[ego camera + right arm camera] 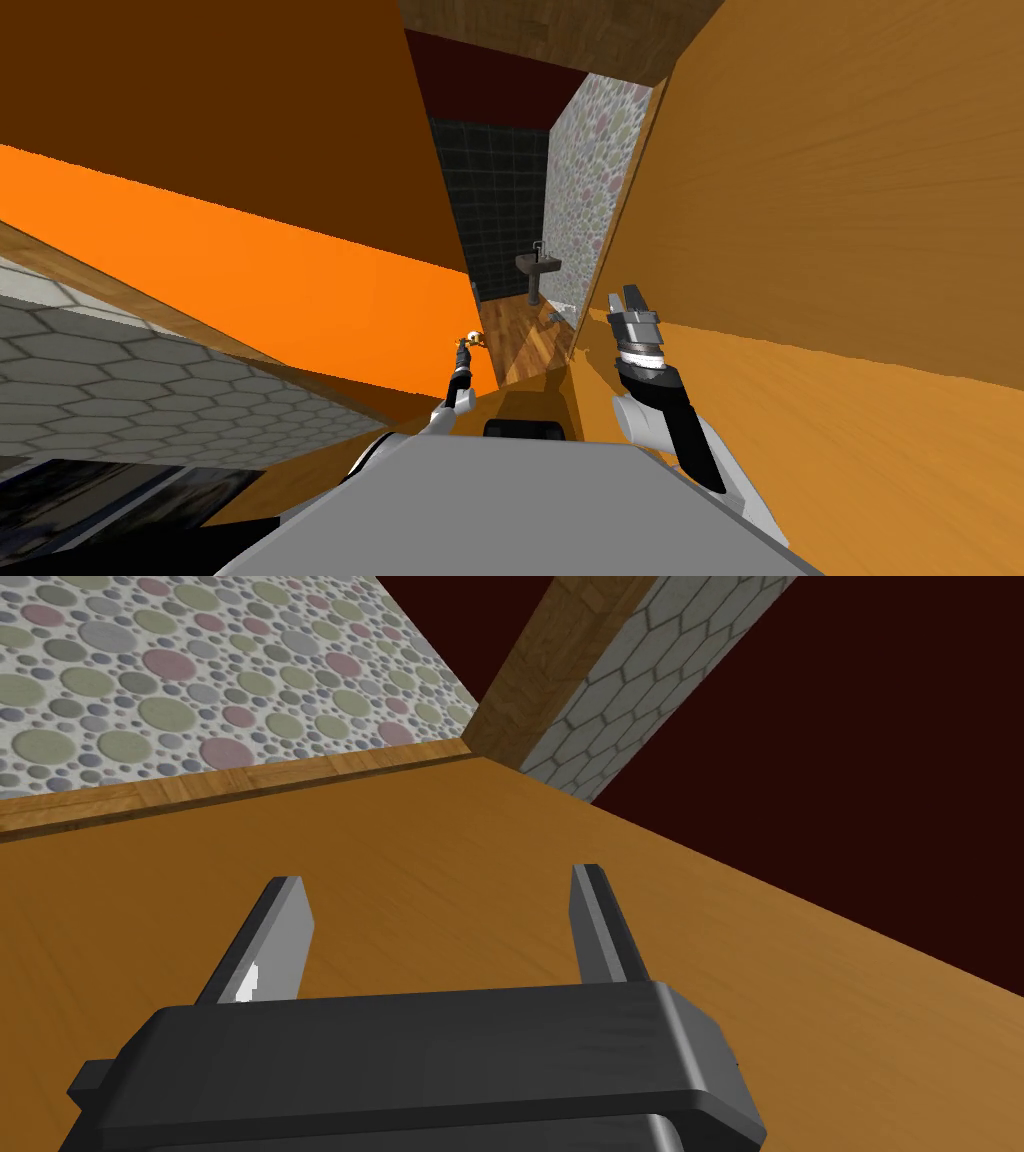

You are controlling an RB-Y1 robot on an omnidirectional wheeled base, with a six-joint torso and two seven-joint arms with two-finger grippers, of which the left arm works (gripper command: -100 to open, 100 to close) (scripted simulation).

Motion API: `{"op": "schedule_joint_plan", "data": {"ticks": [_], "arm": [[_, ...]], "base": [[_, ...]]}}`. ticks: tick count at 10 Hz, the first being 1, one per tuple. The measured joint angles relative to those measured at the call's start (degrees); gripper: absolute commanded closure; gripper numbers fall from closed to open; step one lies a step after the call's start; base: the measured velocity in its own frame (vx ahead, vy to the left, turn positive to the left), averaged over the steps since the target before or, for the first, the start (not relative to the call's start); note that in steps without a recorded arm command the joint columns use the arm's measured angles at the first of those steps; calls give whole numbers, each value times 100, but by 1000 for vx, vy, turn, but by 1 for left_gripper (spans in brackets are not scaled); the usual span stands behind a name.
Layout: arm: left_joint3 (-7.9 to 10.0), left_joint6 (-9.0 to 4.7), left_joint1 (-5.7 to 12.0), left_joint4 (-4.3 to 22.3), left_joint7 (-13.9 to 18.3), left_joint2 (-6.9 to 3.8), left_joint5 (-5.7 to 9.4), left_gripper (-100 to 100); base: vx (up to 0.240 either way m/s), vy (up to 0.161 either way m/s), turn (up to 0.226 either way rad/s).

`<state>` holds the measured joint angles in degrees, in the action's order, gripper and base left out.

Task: Pull the door open

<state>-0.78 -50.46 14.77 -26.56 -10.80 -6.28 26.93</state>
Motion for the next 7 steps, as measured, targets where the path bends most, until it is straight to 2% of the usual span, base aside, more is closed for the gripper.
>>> {"op": "schedule_joint_plan", "data": {"ticks": [1, 2, 7], "arm": [[1, 1, -3, -2, 5, 1, 1, -100], [1, 2, -1, -4, 6, 1, 1, 100], [-8, 16, -9, 6, 1, 12, -4, 100]], "base": [[83, -11, -2], [-11, 1, 3], [-16, 1, -4]]}}
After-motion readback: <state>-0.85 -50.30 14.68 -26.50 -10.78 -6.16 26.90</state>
